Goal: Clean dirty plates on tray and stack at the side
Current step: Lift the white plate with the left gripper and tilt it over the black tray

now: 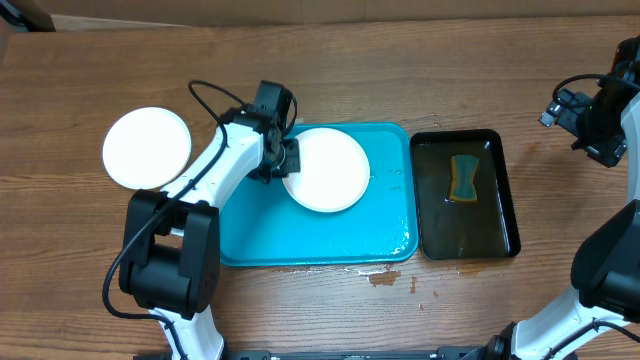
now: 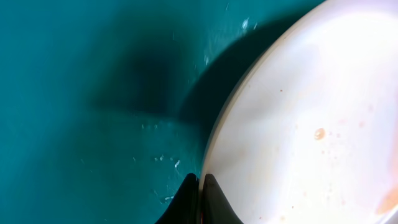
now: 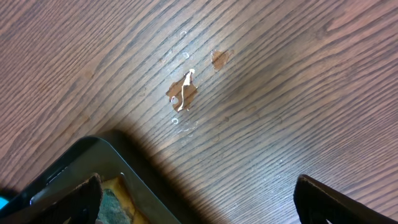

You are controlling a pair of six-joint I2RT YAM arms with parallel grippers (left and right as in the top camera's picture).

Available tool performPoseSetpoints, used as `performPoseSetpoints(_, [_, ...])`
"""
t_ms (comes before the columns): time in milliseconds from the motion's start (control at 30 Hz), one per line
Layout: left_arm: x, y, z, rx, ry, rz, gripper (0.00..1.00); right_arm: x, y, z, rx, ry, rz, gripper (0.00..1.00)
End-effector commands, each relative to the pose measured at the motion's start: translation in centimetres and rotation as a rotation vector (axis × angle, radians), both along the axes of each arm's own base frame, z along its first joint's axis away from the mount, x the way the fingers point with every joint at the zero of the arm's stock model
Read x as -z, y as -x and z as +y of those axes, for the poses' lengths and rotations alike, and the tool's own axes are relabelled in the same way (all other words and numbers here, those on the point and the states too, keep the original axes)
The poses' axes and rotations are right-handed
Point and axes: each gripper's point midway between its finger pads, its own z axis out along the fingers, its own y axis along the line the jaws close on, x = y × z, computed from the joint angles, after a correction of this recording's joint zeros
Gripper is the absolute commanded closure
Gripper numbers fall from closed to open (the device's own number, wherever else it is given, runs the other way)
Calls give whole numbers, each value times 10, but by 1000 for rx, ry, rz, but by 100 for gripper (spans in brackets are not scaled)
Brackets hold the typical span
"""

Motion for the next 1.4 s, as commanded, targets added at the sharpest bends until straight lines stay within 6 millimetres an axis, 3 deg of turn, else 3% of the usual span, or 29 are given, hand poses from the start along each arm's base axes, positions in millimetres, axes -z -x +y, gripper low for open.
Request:
performPoseSetpoints(0, [-31, -23, 0, 67, -41, -97, 96, -7, -2, -1, 4, 6, -24, 0])
performPoseSetpoints(433, [-94, -59, -20, 96, 11, -237, 96, -7, -2, -1, 4, 6, -24, 0])
performPoseSetpoints(633, [-116, -63, -59, 167, 38, -313, 96, -7, -2, -1, 4, 6, -24, 0])
performPoseSetpoints(767, [-124, -62, -96, 224, 29, -388, 96, -7, -2, -1, 4, 6, -24, 0])
performPoseSetpoints(967, [-142, -47, -158, 317, -65, -544, 96, -7, -2, -1, 4, 6, -24, 0])
performPoseSetpoints(1367, [-200, 16, -238, 536, -527, -920, 96, -7, -2, -1, 4, 6, -24, 0])
